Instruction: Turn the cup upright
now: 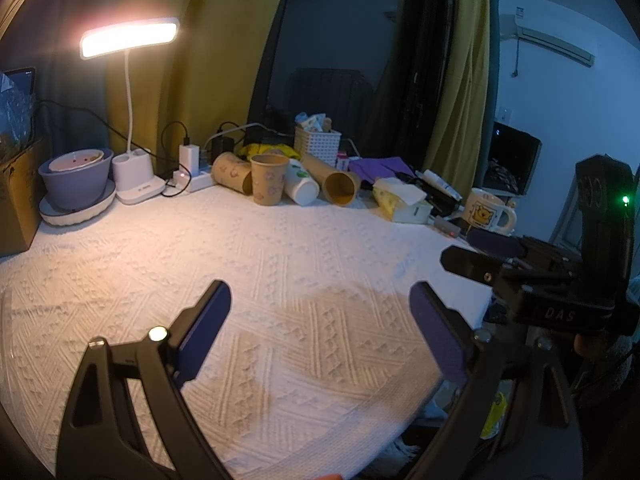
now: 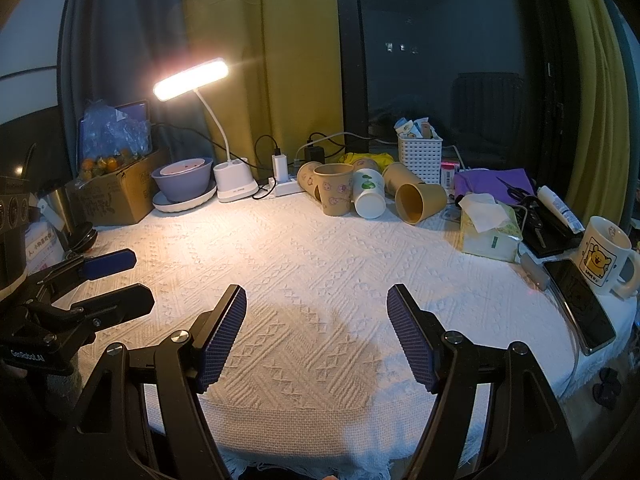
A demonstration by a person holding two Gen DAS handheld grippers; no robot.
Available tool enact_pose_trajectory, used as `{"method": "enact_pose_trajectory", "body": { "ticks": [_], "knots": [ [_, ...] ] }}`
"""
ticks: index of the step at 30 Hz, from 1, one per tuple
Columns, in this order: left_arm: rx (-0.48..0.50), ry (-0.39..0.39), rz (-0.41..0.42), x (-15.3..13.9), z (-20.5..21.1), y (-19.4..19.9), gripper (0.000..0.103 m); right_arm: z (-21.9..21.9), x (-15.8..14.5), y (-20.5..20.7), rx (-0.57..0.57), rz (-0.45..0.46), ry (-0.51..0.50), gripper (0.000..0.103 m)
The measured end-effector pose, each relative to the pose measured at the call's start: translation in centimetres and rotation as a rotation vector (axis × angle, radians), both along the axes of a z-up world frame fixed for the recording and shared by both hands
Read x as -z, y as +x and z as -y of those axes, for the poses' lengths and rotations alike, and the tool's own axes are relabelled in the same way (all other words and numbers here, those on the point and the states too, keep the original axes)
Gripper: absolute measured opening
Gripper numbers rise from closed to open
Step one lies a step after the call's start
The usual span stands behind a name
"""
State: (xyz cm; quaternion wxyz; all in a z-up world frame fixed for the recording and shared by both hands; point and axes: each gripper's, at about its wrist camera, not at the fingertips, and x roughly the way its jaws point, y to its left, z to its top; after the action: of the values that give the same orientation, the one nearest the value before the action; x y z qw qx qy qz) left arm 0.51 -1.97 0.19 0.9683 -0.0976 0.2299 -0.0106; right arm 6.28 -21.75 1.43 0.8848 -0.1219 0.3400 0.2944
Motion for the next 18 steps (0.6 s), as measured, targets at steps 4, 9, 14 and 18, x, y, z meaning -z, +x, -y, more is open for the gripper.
{"method": "enact_pose_trajectory", "body": {
  "ticks": [4, 9, 14, 18],
  "knots": [
    [0.0, 0.0, 0.001, -0.04, 0.05, -0.02, 0.092, 0.15, -0.02, 0.01, 0.0, 0.0, 0.002, 0.076],
    [0.0, 0.002, 0.001, -0.04, 0.1, 0.01, 0.092, 0.13, -0.02, -0.01, 0.001, 0.001, 0.001, 0.076],
    [0.002, 0.003, -0.003, -0.03, 0.09, 0.18, 0.092, 0.07, 0.03, -0.02, 0.0, 0.0, 0.002, 0.076],
    [0.005, 0.003, -0.015, 0.12, 0.15, 0.63, 0.092, 0.19, 0.07, 0.12, 0.002, -0.004, 0.003, 0.076]
  ]
}}
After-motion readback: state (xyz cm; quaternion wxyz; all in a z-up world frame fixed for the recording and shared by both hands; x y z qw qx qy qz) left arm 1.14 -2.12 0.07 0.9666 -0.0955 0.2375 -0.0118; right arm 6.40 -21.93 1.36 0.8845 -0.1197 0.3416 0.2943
